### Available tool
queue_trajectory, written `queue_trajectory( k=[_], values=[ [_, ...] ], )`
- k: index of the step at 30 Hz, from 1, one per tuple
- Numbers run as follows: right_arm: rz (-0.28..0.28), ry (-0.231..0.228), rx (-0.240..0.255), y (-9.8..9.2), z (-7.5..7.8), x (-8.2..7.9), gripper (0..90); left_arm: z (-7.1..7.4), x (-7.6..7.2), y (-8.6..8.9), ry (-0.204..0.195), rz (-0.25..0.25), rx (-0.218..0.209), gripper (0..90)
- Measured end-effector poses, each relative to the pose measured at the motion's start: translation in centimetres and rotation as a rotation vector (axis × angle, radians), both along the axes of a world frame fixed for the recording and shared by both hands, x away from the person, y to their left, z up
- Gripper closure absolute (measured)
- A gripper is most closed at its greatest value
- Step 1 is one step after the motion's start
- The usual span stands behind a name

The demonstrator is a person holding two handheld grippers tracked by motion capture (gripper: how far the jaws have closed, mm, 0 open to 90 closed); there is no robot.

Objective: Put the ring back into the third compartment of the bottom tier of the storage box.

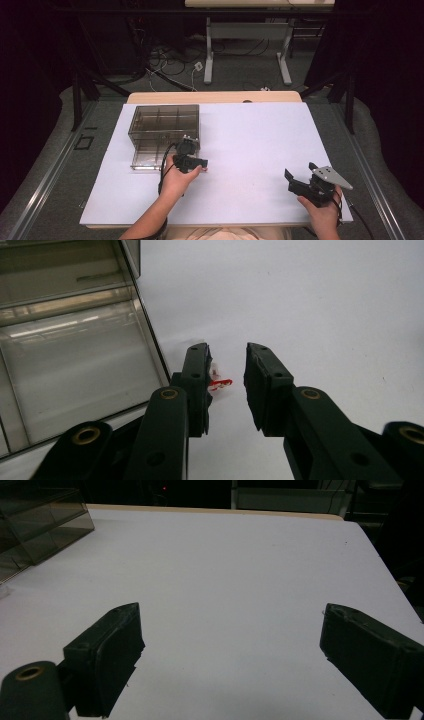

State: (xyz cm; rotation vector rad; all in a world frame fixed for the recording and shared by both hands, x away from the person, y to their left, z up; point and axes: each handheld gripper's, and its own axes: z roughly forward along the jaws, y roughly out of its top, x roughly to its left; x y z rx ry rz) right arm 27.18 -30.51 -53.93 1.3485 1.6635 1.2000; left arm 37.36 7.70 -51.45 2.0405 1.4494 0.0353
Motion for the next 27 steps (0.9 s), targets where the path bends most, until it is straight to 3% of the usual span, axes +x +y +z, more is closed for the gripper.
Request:
queue_trajectory(
  k=[27],
  values=[
    [0.012, 0.001, 0.007, 0.11, -0.11, 0.07, 13.2, -0.87, 0.31, -0.38, 0.023, 0.024, 0.039, 78.7]
  ],
)
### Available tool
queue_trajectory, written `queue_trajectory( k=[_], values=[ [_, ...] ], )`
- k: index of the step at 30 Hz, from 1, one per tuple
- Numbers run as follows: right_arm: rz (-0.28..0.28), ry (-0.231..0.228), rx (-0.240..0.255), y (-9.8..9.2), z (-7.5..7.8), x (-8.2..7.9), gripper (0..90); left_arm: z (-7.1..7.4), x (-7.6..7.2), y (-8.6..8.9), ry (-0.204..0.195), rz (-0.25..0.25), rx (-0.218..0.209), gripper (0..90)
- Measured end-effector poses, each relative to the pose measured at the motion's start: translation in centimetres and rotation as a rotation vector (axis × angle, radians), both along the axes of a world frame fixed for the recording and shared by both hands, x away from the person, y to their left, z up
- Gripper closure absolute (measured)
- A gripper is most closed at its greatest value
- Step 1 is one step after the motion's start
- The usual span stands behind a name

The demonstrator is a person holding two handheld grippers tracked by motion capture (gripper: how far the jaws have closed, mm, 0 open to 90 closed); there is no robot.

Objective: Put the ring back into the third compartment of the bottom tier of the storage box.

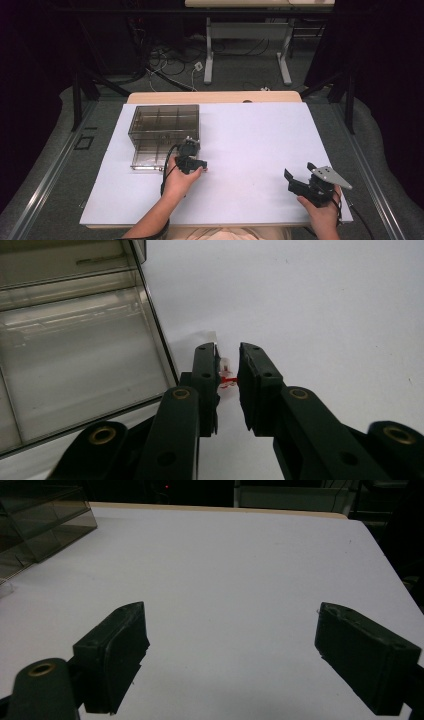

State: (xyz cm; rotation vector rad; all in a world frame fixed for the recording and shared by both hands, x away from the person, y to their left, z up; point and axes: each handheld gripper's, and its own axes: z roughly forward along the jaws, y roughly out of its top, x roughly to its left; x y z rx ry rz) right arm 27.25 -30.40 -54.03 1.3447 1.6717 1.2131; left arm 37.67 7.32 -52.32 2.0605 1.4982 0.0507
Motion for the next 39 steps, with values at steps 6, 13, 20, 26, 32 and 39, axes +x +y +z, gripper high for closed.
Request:
queue_trajectory(
  k=[6, 13, 20, 26, 32, 39],
  values=[
    [0.002, 0.009, -0.002, 0.01, 0.00, -0.02, 13.5, -0.04, 0.05, 0.05, 0.001, -0.004, 0.004, 81.4],
    [0.004, 0.013, -0.007, -0.03, 0.00, -0.01, 13.8, -0.04, 0.03, 0.04, -0.008, -0.017, 0.020, 85.3],
    [0.004, 0.016, -0.010, -0.04, 0.00, -0.01, 14.0, -0.02, -0.02, -0.04, -0.016, -0.027, 0.026, 86.2],
    [-0.001, 0.016, 0.001, -0.11, -0.06, 0.06, 14.2, 0.03, -0.03, -0.03, -0.013, -0.044, 0.024, 86.3],
    [0.001, 0.012, 0.003, -0.14, -0.09, 0.10, 14.2, 0.30, -0.15, -0.04, -0.017, -0.035, 0.008, 86.3],
    [-0.002, 0.019, -0.001, -0.11, -0.05, 0.05, 14.2, 0.60, -0.27, 0.05, -0.030, -0.041, 0.001, 86.4]
  ],
)
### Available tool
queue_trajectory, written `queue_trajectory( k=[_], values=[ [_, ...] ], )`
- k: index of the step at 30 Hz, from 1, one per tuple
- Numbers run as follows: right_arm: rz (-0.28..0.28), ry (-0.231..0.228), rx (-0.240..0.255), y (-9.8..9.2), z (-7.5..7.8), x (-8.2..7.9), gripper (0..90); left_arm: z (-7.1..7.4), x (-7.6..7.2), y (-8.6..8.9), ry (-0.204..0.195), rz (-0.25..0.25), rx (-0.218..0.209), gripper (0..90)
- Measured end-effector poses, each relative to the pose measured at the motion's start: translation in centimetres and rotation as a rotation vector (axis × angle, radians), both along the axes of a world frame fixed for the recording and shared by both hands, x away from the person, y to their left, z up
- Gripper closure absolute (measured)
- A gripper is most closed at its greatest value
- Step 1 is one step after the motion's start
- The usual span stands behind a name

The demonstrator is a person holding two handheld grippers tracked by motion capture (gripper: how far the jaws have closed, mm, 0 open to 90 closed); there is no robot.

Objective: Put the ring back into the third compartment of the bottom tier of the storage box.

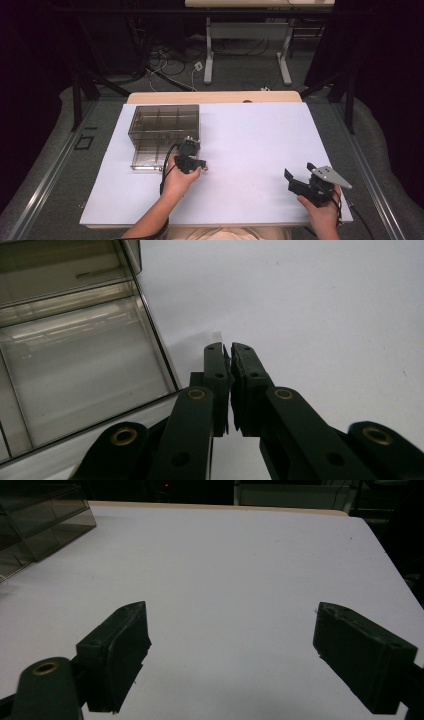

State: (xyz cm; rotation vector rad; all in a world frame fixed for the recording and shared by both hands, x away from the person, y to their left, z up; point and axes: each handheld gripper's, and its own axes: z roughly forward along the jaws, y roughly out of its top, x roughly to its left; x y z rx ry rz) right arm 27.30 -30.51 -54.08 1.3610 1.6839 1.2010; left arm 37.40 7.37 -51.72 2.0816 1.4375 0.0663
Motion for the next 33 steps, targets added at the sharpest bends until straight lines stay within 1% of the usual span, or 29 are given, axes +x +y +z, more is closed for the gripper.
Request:
queue_trajectory(
  k=[1, 2, 4, 5, 7, 8, 9, 11, 14, 15, 16, 20, 21, 25, 26, 28, 29, 30, 32, 33],
  values=[
    [-0.001, 0.001, 0.002, 0.0, 0.0, 0.0, 14.2, 0.1, 0.0, 0.1, 0.000, -0.011, 0.002, 86.4],
    [-0.001, 0.001, 0.002, 0.0, 0.0, 0.0, 14.2, 0.1, -0.1, 0.0, -0.003, 0.001, -0.004, 86.4],
    [0.000, -0.004, 0.005, 0.0, 0.0, 0.0, 14.2, 0.3, -0.1, 0.0, -0.005, -0.008, -0.006, 86.3],
    [-0.001, 0.000, 0.002, 0.0, 0.0, 0.0, 14.2, 0.3, -0.2, 0.0, -0.009, -0.001, -0.006, 86.4],
    [-0.002, 0.001, 0.001, 0.0, 0.0, 0.0, 14.2, 0.5, -0.2, 0.0, -0.009, -0.004, -0.011, 86.4],
    [-0.002, 0.001, 0.001, 0.0, 0.0, 0.0, 14.2, 0.5, -0.2, 0.0, -0.015, -0.006, -0.008, 86.4],
    [-0.001, -0.002, 0.003, 0.0, 0.0, 0.0, 14.2, 0.6, -0.3, 0.0, -0.015, -0.002, -0.012, 86.4],
    [0.000, -0.005, 0.004, 0.0, 0.0, 0.0, 14.2, 0.8, -0.3, 0.1, -0.013, -0.012, -0.014, 86.4],
    [0.000, -0.002, 0.007, 0.0, 0.0, 0.0, 14.2, 1.0, -0.3, 0.2, -0.022, -0.004, -0.019, 86.4],
    [-0.003, -0.011, 0.009, 0.0, 0.0, 0.0, 14.2, 1.0, -0.3, 0.3, -0.023, -0.004, -0.021, 86.4],
    [-0.003, -0.010, 0.010, -0.1, 0.0, 0.0, 14.2, 1.1, -0.3, 0.3, -0.020, -0.009, -0.023, 86.4],
    [0.000, -0.009, 0.007, -0.1, 0.0, 0.0, 14.2, 1.4, -0.4, 0.5, -0.032, -0.005, -0.022, 86.4],
    [0.001, -0.011, 0.007, -0.1, 0.0, 0.0, 14.2, 1.4, -0.4, 0.5, -0.039, 0.003, -0.022, 86.4],
    [-0.004, -0.005, 0.009, -0.2, 0.0, 0.0, 14.2, 1.7, -0.5, 0.6, -0.053, -0.005, -0.020, 86.5],
    [-0.005, -0.006, 0.008, -0.2, 0.0, 0.0, 14.2, 1.9, -0.5, 0.7, -0.054, -0.008, -0.021, 86.5],
    [-0.004, -0.010, 0.008, -0.1, 0.0, 0.0, 14.2, 2.1, -0.6, 0.7, -0.063, 0.002, -0.025, 86.5],
    [-0.003, -0.009, 0.010, -0.1, 0.0, 0.0, 14.2, 2.2, -0.6, 0.8, -0.058, -0.003, -0.028, 86.5],
    [-0.001, -0.008, 0.013, -0.1, 0.0, 0.0, 14.2, 2.3, -0.6, 0.8, -0.067, -0.001, -0.028, 86.5],
    [-0.003, -0.003, 0.009, -0.2, 0.0, 0.0, 14.2, 2.4, -0.7, 0.9, -0.072, 0.007, -0.031, 86.4],
    [-0.006, -0.005, 0.015, -0.2, 0.0, 0.0, 14.2, 2.5, -0.7, 1.0, -0.073, 0.002, -0.034, 86.5]
  ],
)
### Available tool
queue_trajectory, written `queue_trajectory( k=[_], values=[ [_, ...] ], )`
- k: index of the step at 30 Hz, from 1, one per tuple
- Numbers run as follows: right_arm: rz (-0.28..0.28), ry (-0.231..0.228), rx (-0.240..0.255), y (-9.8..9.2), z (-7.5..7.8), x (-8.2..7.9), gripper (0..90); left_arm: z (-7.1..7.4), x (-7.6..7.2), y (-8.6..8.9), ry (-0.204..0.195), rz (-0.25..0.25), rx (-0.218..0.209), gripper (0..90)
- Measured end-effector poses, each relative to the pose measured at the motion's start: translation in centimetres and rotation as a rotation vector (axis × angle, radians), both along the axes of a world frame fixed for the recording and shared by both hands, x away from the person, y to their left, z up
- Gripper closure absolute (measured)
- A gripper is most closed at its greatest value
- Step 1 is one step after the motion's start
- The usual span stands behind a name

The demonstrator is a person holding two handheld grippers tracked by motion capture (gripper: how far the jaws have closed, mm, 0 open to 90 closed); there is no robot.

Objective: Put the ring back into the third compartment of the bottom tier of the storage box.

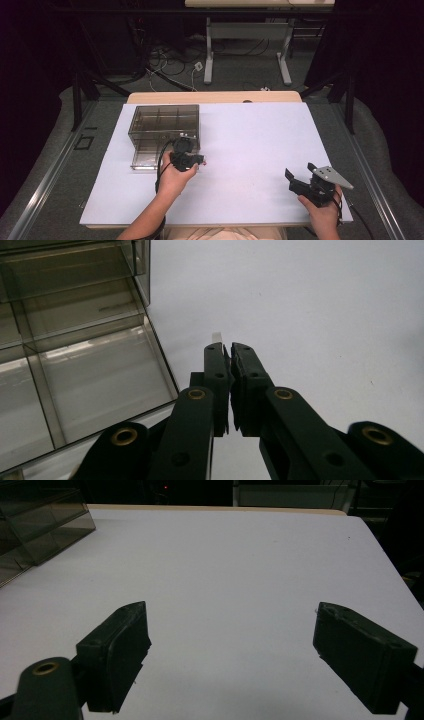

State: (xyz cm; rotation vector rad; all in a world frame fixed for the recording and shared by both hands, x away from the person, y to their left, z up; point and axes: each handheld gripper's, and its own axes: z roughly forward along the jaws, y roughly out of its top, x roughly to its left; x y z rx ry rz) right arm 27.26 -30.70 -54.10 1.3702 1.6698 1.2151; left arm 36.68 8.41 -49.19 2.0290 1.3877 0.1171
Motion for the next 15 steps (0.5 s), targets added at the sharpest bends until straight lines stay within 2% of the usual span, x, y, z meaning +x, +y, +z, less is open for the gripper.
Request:
queue_trajectory(
  k=[15],
  values=[
    [-0.004, 0.006, 0.009, -0.1, -0.1, 0.0, 14.2, 0.3, 0.3, 1.8, -0.028, 0.057, -0.022, 86.5]
  ],
)
